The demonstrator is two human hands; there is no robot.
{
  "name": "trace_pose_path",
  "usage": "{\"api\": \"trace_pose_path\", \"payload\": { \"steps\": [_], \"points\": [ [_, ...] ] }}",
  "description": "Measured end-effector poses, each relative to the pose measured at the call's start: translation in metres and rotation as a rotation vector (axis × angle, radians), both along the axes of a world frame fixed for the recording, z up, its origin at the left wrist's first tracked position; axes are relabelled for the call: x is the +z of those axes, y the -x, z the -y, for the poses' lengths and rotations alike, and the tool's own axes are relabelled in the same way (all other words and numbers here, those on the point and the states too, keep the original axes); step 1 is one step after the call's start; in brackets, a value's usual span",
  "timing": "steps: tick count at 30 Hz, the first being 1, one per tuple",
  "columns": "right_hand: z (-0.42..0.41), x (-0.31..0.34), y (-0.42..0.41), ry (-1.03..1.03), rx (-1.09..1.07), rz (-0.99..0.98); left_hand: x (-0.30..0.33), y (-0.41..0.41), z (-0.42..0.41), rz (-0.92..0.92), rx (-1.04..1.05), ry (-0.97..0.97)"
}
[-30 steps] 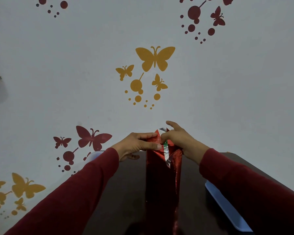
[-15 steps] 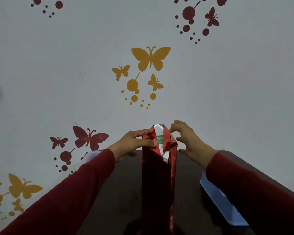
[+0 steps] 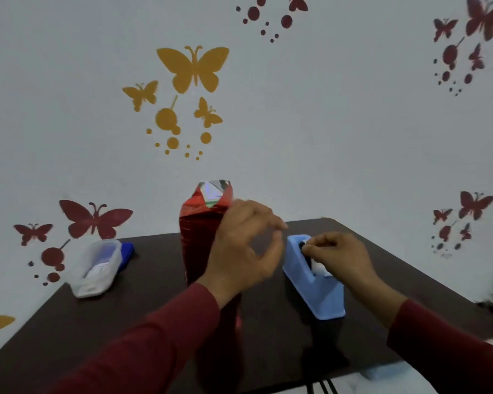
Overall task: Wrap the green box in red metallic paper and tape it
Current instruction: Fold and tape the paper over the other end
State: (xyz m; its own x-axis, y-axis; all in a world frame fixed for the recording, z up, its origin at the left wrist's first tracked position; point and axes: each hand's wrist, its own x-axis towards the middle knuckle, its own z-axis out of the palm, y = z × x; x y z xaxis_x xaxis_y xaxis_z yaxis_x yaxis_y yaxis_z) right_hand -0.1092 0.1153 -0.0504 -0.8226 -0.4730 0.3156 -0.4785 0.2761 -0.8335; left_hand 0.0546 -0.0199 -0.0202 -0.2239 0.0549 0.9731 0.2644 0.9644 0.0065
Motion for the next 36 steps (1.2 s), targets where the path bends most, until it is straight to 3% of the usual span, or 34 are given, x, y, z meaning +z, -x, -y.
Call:
{"api": "trace_pose_path", "payload": {
  "steps": [4, 7, 10, 14, 18, 27, 31, 36],
  "points": [
    [-0.03, -0.017, 0.02, -0.106, -0.162, -0.043, -0.057, 0.048, -0.021, 0.301, -0.115, -0.064],
    [-0.036, -0.021, 0.029, -0.161, -0.109, 0.275, -0.089, 0.077, -0.021, 0.489, -0.072, -0.169],
    [-0.033, -0.016, 0.028, -0.107, 0.054, 0.675, -0.104, 0.09, -0.013, 0.566, -0.04, -0.235],
    [-0.026, -0.007, 0.035, -0.199, 0.162, 0.746, -0.116, 0.094, -0.005, 0.595, -0.012, -0.263],
    [-0.017, -0.007, 0.043, -0.092, 0.167, 0.865, -0.118, 0.092, -0.002, 0.613, -0.002, -0.211],
    [-0.032, -0.026, 0.02, 0.296, 0.12, 0.811, -0.124, 0.098, 0.002, 0.706, -0.012, -0.21],
    [-0.039, -0.042, 0.004, 0.352, 0.07, 0.769, -0.123, 0.099, 0.001, 0.74, -0.012, -0.204],
    [-0.049, -0.045, -0.005, 0.376, 0.18, 0.745, -0.123, 0.098, 0.0, 0.749, -0.012, -0.206]
  ]
}}
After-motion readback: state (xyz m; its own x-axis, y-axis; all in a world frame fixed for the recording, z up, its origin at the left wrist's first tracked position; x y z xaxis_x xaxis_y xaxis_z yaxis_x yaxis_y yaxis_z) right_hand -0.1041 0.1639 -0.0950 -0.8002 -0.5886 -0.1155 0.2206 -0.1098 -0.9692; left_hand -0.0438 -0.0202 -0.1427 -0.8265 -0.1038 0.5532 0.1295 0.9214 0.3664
